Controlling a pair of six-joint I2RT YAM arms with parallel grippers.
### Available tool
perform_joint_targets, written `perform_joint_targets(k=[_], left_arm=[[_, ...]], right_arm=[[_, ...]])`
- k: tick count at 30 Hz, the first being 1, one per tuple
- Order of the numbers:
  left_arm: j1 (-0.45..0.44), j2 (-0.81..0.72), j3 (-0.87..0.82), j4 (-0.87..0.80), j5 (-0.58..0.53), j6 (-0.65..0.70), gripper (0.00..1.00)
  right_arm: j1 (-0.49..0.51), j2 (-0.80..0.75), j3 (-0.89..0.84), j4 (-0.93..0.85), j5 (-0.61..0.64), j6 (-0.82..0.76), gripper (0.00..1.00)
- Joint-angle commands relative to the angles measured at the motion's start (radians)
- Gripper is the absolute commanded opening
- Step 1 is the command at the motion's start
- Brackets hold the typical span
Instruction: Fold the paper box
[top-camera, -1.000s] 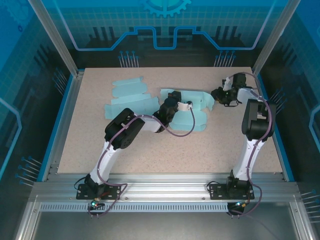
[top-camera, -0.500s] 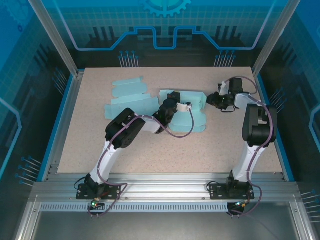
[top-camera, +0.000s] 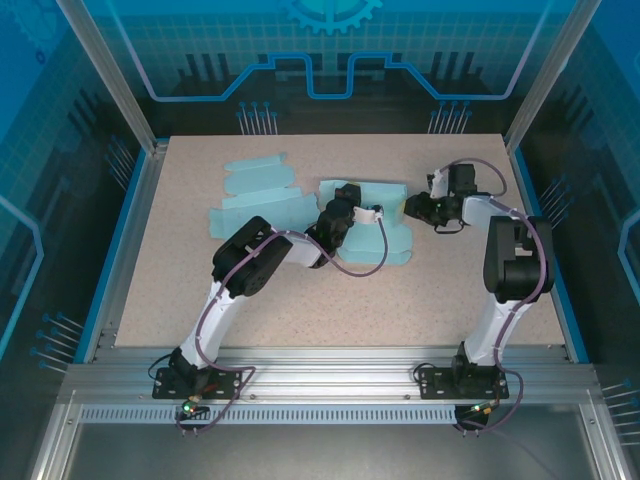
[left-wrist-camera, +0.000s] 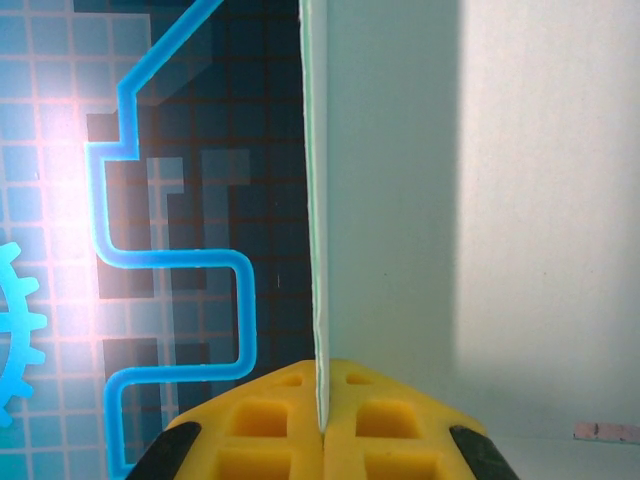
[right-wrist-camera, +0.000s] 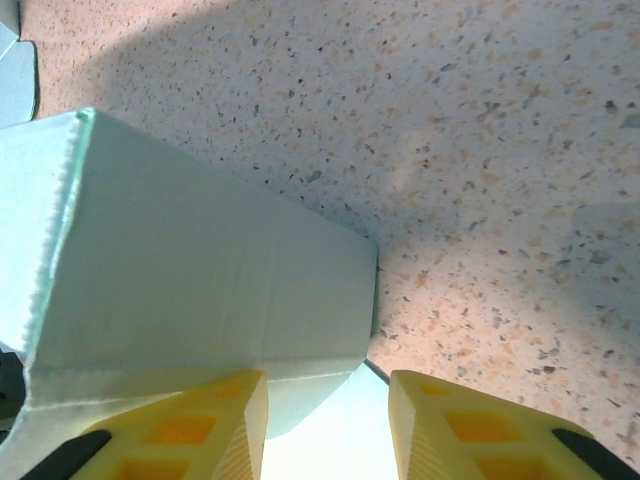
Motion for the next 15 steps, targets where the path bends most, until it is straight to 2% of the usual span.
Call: perform_joint_targets(k=[1, 9, 15], left_arm=[[0.003, 0.032, -0.019, -0.016, 0.033, 0.014, 0.00], [0.003, 0.028, -0.027, -0.032, 0.048, 0.008, 0.00], [0.003, 0.021, -0.032, -0.072, 0.058, -0.019, 0.00]], right_arm=[[0.034, -0.019, 0.009, 0.020, 0.024, -0.030, 0.40], [0.075, 0.008, 0.063, 0.007, 0.083, -0.048, 0.43], [0.108, -0.004, 0.034, 0.041, 0.110, -0.031, 0.43]])
